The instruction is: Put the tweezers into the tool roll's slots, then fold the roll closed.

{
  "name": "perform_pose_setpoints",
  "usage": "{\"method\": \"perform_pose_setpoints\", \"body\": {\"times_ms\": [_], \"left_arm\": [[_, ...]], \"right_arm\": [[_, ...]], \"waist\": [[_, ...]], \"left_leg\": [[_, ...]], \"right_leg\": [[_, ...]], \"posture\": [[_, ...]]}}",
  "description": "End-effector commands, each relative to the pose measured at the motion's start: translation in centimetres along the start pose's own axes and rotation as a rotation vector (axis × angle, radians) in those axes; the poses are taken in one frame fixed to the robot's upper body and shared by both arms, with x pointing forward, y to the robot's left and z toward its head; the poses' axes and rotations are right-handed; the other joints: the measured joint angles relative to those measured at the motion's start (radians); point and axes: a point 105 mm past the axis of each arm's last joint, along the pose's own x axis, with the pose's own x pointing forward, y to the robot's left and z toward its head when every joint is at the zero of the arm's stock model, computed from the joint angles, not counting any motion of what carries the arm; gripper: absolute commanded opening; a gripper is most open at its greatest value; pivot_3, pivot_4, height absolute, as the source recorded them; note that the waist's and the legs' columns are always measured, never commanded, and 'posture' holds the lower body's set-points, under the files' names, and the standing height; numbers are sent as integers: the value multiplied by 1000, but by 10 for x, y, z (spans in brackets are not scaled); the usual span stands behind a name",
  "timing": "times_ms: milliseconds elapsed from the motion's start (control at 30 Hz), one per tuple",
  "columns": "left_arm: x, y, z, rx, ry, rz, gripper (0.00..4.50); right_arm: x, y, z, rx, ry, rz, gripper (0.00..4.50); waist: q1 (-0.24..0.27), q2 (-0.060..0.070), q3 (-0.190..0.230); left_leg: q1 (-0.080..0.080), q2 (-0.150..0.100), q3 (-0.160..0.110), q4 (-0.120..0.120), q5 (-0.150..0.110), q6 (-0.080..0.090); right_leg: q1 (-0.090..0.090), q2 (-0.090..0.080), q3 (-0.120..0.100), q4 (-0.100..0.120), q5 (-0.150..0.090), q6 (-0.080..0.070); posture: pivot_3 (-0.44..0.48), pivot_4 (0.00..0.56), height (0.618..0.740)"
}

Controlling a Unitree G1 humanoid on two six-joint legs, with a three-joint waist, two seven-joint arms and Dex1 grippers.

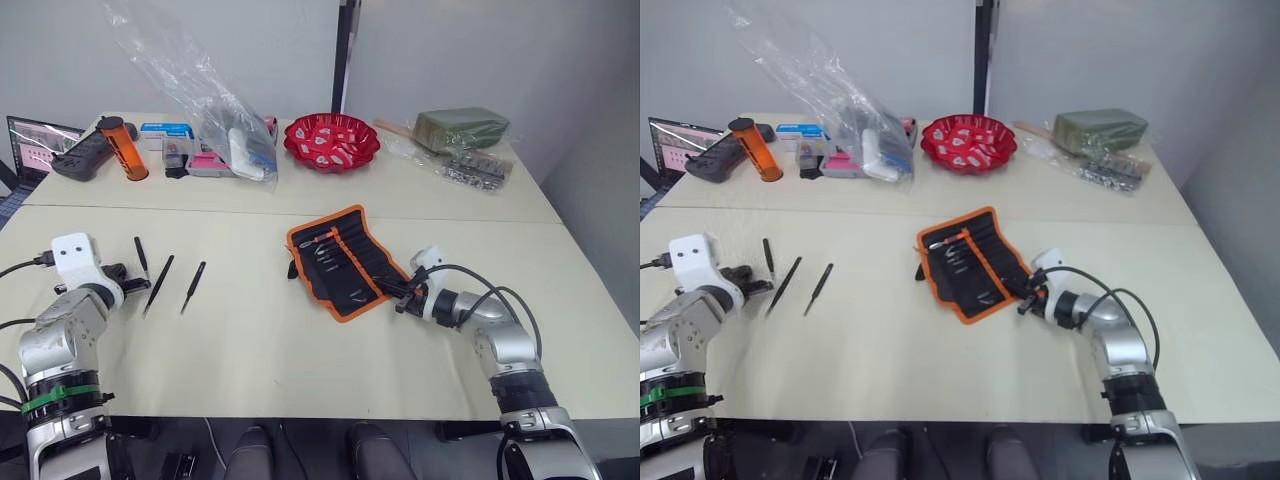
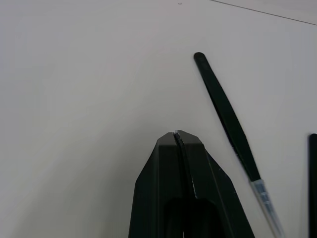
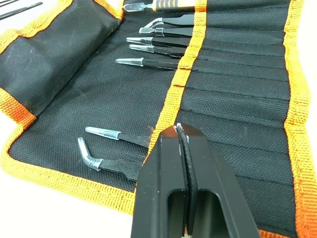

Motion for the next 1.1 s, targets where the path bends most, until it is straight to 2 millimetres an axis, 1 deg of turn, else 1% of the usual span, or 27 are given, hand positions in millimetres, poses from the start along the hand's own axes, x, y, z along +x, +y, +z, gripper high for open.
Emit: {"method": "perform_pose_setpoints", "body": {"times_ms": [33, 133, 233, 300, 333, 367, 467, 600, 700, 900, 967, 1067, 1100], "left_arm": [[-13, 0, 27, -21, -112, -23, 19], [-19, -15, 32, -50, -148, -69, 791], [-21, -29, 38, -70, -168, -66, 1805], [-19, -42, 43, -85, -167, -55, 2508], [-18, -47, 44, -94, -164, -45, 2785], [-16, -51, 43, -83, -143, -18, 3120], [-11, -57, 36, -83, -82, 61, 3120], [-4, -55, 27, -146, -19, 132, 3120], [0, -53, 25, -161, -5, 157, 3120], [5, -52, 30, -140, 0, 174, 3120], [7, -52, 28, -142, 16, 172, 3120], [11, -54, 17, -149, 105, 185, 3120], [11, -52, 15, -136, 128, 210, 3120]], "right_arm": [[3, 5, -6, 7, 28, 25, 0], [3, 6, -6, 7, 31, 28, 0], [2, 6, -7, 6, 34, 31, 0], [2, 5, -7, 6, 36, 33, 0], [2, 6, -7, 6, 37, 34, 0], [2, 6, -7, 5, 38, 35, 0], [2, 6, -7, 3, 39, 37, 0], [1, 6, -6, 2, 38, 33, 0], [1, 6, -7, 3, 38, 28, 0], [0, 5, -7, 4, 35, 23, 0], [1, 6, -6, 4, 34, 22, 0], [1, 6, -5, 9, 25, 20, 0], [1, 6, -5, 12, 22, 18, 0]], "waist": [[0, 0, 0], [2, 0, 0], [2, 0, 0], [2, 0, 0], [3, 0, 0], [4, -1, 0], [2, -1, 0], [-1, -1, 0], [0, -1, 0], [2, -1, 0], [1, -1, 0], [2, -1, 0], [1, -1, 0]], "left_leg": [[0, 0, 0, 0, 0, 0], [0, 0, 0, 0, 0, 0], [0, 0, 0, 0, 0, 0], [0, 0, 0, 0, 0, 0], [0, 0, 0, 0, 0, 0], [0, 0, 0, 0, 0, 0], [0, 0, 0, 0, 0, 0], [0, 0, 0, 0, 0, 0], [0, 0, 0, 0, 0, 0], [-1, -1, -1, 0, 0, 0], [0, -1, -1, 0, 0, 0], [0, -1, -1, 0, 0, 0], [0, -1, -1, 0, 0, 0]], "right_leg": [[0, 0, 0, 0, 0, 0], [0, 0, 0, 0, 0, 0], [1, 0, 0, -1, 0, 0], [1, 0, 0, -1, 0, 0], [1, 0, 0, -1, 0, 0], [1, 0, 0, -1, 0, 1], [1, 0, 0, -2, 1, 1], [1, 0, 0, -2, 1, 1], [1, 0, 0, -2, 1, 1], [1, 0, 0, -3, 1, 1], [1, 0, 0, -3, 1, 1], [1, 0, 0, -2, 1, 1], [1, 0, 0, -3, 1, 1]], "posture": [[0, 150, 729], [0, 150, 729], [0, 150, 729], [0, 150, 729], [0, 150, 729], [0, 150, 729], [0, 150, 729], [0, 150, 729], [0, 150, 729], [0, 150, 729], [0, 150, 729], [0, 150, 729], [0, 150, 729]]}}
